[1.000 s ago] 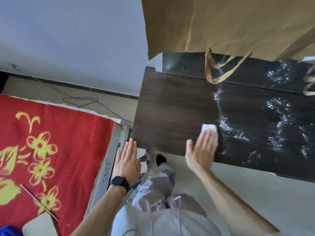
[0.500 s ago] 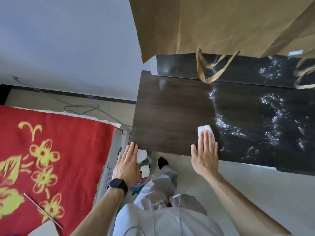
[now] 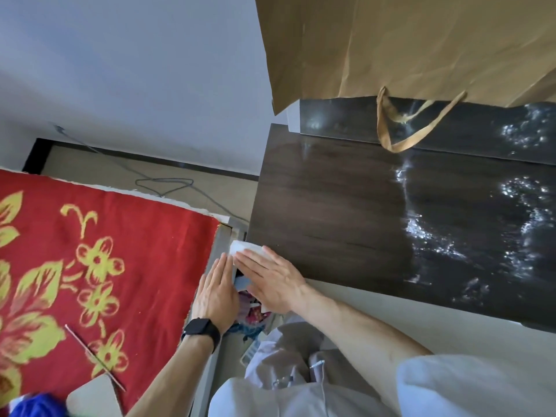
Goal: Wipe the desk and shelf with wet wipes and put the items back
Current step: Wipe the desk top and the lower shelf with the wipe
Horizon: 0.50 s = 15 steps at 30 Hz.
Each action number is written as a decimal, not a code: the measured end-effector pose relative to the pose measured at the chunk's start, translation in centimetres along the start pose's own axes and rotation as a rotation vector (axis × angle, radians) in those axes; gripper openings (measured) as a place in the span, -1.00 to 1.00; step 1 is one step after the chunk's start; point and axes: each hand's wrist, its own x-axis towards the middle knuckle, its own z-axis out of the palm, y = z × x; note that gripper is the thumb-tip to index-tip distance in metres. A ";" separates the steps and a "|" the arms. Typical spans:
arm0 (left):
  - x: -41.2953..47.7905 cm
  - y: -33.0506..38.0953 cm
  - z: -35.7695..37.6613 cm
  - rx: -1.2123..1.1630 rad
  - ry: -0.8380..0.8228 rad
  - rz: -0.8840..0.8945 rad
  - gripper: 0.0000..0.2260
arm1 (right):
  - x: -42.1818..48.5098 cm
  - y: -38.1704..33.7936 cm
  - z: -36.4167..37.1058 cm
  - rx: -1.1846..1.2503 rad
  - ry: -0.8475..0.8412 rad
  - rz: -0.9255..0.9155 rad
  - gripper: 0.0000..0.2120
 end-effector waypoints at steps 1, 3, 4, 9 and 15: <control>0.2 0.2 -0.1 0.007 -0.005 0.007 -0.41 | -1.2 1.1 0.0 -0.031 -0.008 -0.038 -0.40; 0.7 1.1 -0.2 0.031 -0.011 0.044 -0.45 | -4.3 3.7 0.0 -0.048 -0.007 -0.056 -0.41; 1.0 1.9 -0.3 0.053 -0.001 0.074 -0.46 | -5.9 5.2 0.0 -0.018 0.015 0.015 -0.42; 3.5 7.0 0.3 0.128 -0.037 0.273 -0.45 | -13.3 12.0 -0.6 0.182 0.209 0.962 -0.39; 5.7 10.3 0.4 0.154 -0.091 0.298 -0.41 | -8.6 9.3 -1.8 0.287 0.298 1.125 -0.34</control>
